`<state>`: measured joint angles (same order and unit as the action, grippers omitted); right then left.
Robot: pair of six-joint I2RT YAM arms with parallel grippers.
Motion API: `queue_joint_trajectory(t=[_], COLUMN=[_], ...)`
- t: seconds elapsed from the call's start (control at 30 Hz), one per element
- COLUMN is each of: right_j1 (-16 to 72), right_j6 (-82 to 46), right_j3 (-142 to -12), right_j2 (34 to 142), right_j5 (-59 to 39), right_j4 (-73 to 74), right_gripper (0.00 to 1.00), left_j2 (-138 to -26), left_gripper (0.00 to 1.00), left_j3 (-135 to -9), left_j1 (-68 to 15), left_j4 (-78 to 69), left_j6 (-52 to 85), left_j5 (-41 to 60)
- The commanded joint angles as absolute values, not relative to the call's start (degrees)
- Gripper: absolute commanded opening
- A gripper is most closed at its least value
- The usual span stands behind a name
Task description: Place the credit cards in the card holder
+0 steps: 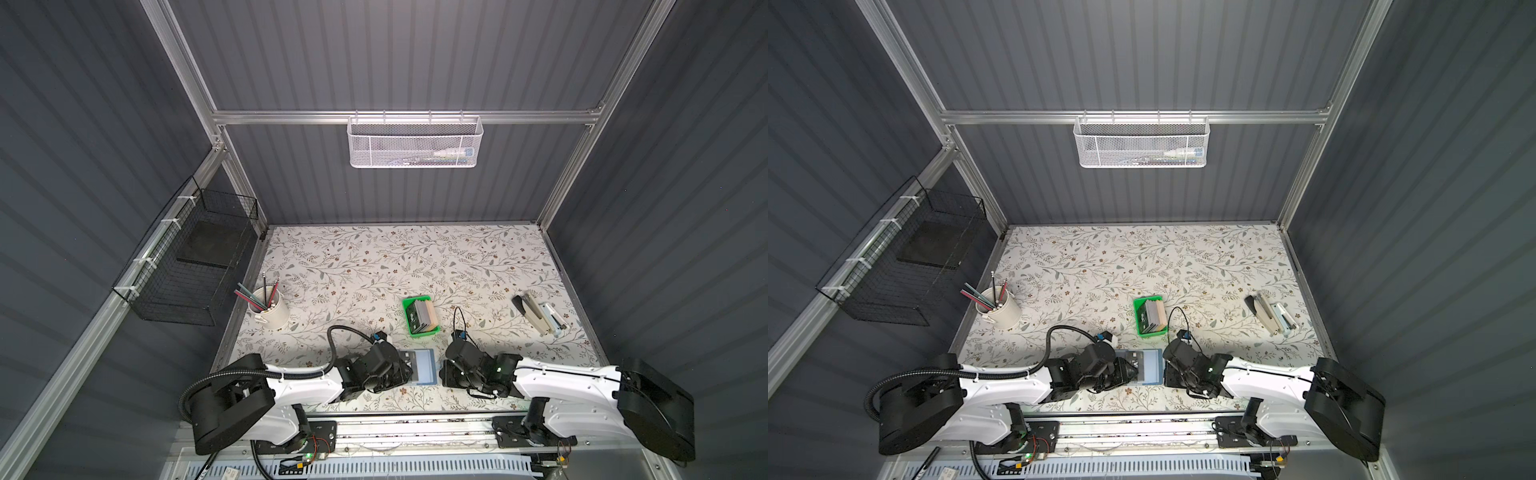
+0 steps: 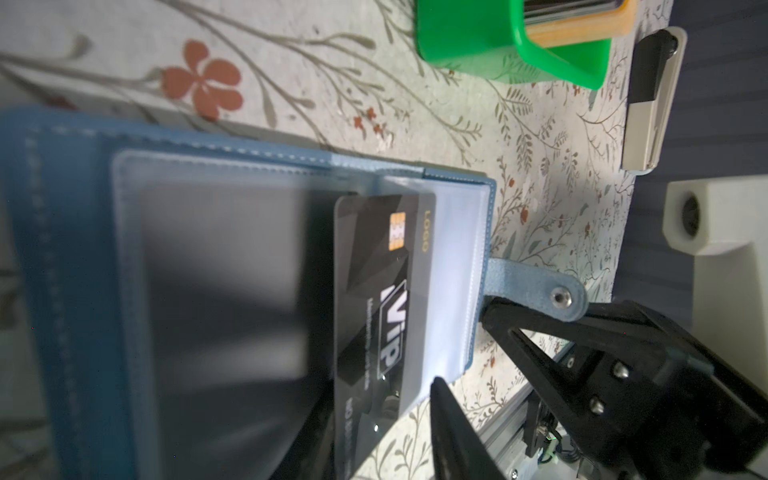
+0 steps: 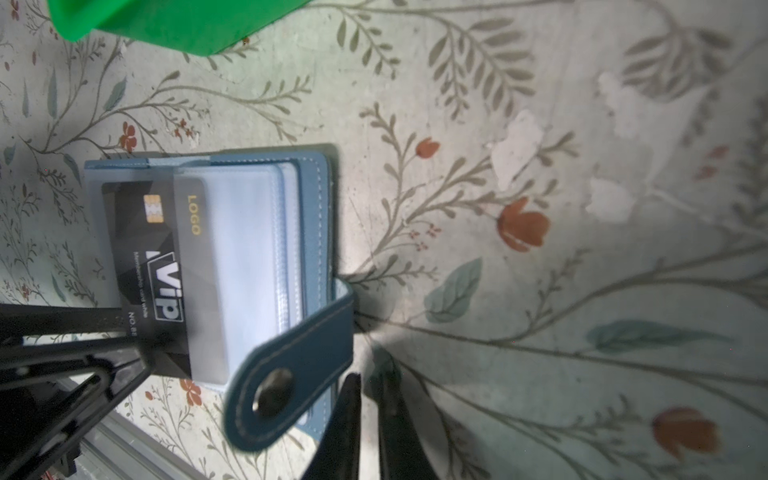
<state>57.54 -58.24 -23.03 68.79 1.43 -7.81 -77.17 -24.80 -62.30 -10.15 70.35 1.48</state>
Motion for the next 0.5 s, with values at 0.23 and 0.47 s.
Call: queue_joint_trajectory(t=[0.23,0.47], right_j1=[58.16,58.29], right_j6=[-57.74,-57.97], right_j3=[-22.74,-22.76], right_j2=[70.36,70.4], right_j5=[1.51,1.6], right_j4=[-11.41,-11.4], right_gripper=[0.14,0.14], left_j2=[-79.66,-81.8], left_gripper=[0.37,0.34], left_j3=[-28.34,-29.9], left_j1=[-59.49,-58.91], left_j4=[-2.31,-2.35], left_j6=[64.49,63.29], left_j5=[2.71,3.78])
